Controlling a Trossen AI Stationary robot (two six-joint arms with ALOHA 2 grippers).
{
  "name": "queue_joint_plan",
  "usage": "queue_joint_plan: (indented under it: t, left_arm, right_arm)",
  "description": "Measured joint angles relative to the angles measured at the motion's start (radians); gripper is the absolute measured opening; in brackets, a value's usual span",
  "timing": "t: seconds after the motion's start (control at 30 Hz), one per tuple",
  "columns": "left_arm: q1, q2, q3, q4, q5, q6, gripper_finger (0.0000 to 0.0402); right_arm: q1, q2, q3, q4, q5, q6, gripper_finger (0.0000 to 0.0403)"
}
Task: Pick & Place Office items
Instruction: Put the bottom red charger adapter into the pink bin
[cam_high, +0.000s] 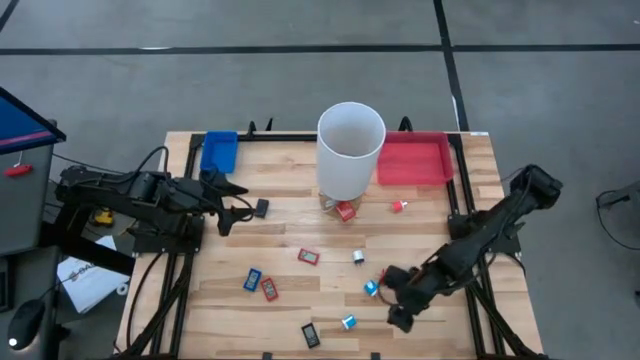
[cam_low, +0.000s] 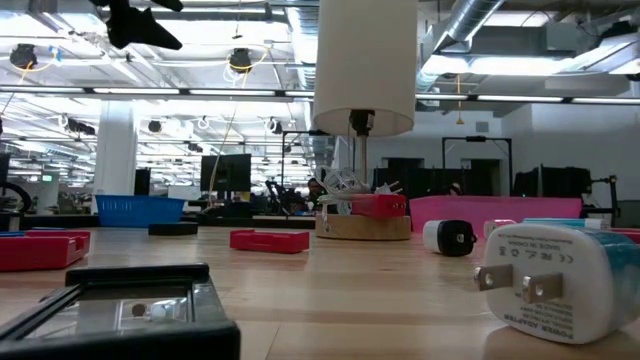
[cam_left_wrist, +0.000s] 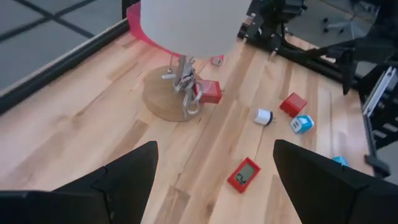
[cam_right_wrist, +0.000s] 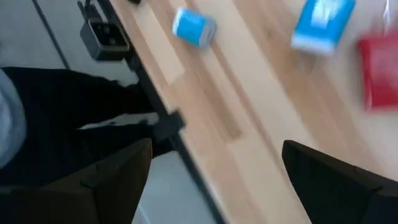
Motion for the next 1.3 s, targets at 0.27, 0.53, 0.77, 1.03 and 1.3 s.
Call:
queue_joint_plan:
  t: [0.27,0.53,0.77,1.03,1.3]
  left_arm:
    - [0.000,0.034,0.000,0.036,-0.007,0.155,0.0318]
    - [-0.027,0.069,0.000,0.213,-0.015,0.233,0.0334]
    - [-0.089,0.085,0.000,0.210,-0.059,0.236,0.0346]
    - [-0.140,0.085,0.000,0.205,-0.066,0.281,0.0349]
    - [-0.151,0.083,0.000,0.197,-0.057,0.313,0.0348]
  right_arm:
    - [-0.058,0.095,0.078,-0.292,0.009,-0.318,0.0352]
    - [-0.172,0.107,0.069,-0.309,0.057,-0.378,0.0373]
    - [-0.152,0.085,0.069,-0.349,0.084,-0.391,0.0397]
    - [-0.077,0.164,0.065,-0.276,0.156,-0.348,0.0399]
    - [-0.093,0.247,0.065,-0.300,0.161,-0.295,0.0399]
